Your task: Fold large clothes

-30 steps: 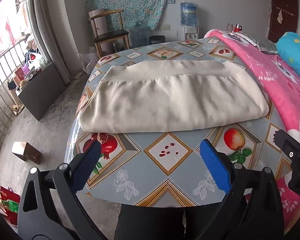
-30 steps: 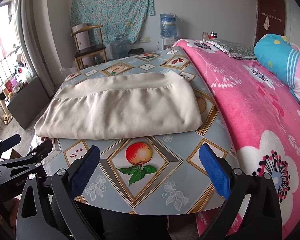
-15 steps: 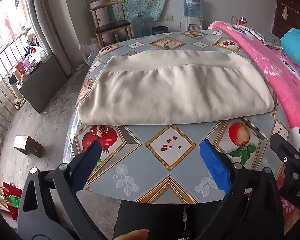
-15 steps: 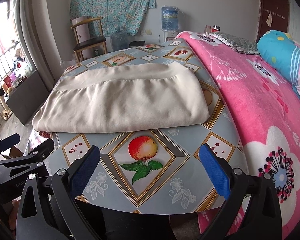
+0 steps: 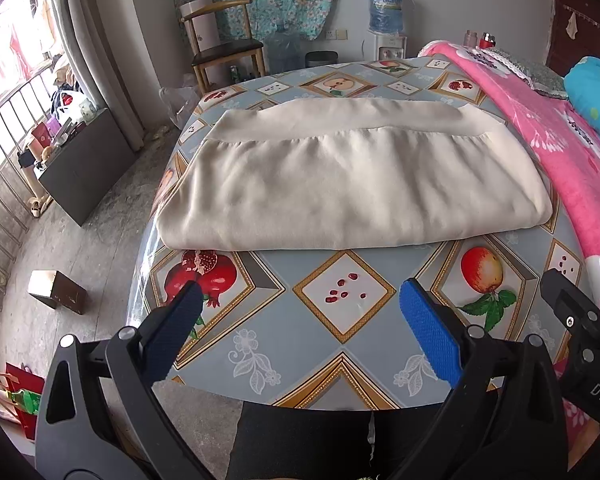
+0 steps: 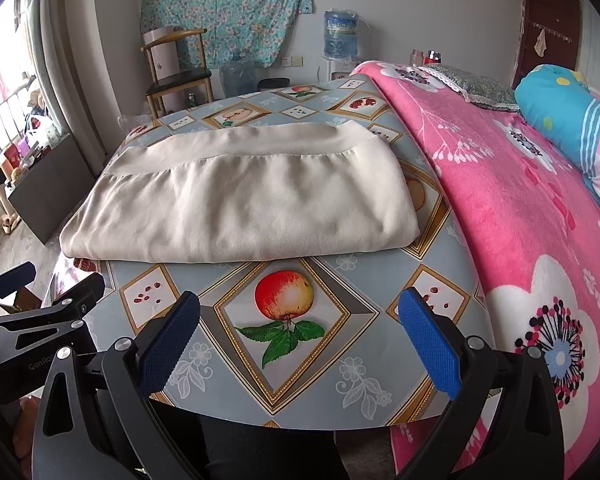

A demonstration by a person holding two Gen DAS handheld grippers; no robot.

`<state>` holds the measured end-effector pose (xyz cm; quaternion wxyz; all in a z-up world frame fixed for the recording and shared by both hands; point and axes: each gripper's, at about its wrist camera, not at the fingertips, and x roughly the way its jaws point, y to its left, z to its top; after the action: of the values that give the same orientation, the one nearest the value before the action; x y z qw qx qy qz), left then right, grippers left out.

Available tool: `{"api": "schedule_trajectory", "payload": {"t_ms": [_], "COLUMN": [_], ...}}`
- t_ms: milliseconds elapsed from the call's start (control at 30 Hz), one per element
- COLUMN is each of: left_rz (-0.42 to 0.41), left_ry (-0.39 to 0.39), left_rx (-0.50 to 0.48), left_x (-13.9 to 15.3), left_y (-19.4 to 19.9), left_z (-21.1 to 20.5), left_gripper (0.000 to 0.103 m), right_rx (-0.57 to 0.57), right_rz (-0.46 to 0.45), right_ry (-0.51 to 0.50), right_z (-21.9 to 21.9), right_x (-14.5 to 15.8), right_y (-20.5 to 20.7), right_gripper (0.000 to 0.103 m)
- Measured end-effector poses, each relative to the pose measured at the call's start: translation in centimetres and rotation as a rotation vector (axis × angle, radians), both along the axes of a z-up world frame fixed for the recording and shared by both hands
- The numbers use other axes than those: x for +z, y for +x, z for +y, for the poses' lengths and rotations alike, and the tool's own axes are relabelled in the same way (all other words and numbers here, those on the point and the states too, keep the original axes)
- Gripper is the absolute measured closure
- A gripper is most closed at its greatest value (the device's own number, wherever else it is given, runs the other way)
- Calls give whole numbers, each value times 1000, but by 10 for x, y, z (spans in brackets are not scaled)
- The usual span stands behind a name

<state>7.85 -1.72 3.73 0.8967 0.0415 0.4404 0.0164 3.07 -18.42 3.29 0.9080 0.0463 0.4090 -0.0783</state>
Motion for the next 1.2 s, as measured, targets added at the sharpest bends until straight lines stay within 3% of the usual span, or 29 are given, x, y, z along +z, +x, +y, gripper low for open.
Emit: {"api": "schedule_trajectory", "payload": {"t_ms": [1200], "left_rz": [1], "left_ry": [-1], "left_rx": [1], "left_x": [0], "left_y": [0], "left_z": [1], "left_gripper": [8], "right_rx": [1], "right_rz": [6], "right_ry": [-12], "right_z": [-6], "right_x": [0], "right_y": [0], "right_gripper": [6]}}
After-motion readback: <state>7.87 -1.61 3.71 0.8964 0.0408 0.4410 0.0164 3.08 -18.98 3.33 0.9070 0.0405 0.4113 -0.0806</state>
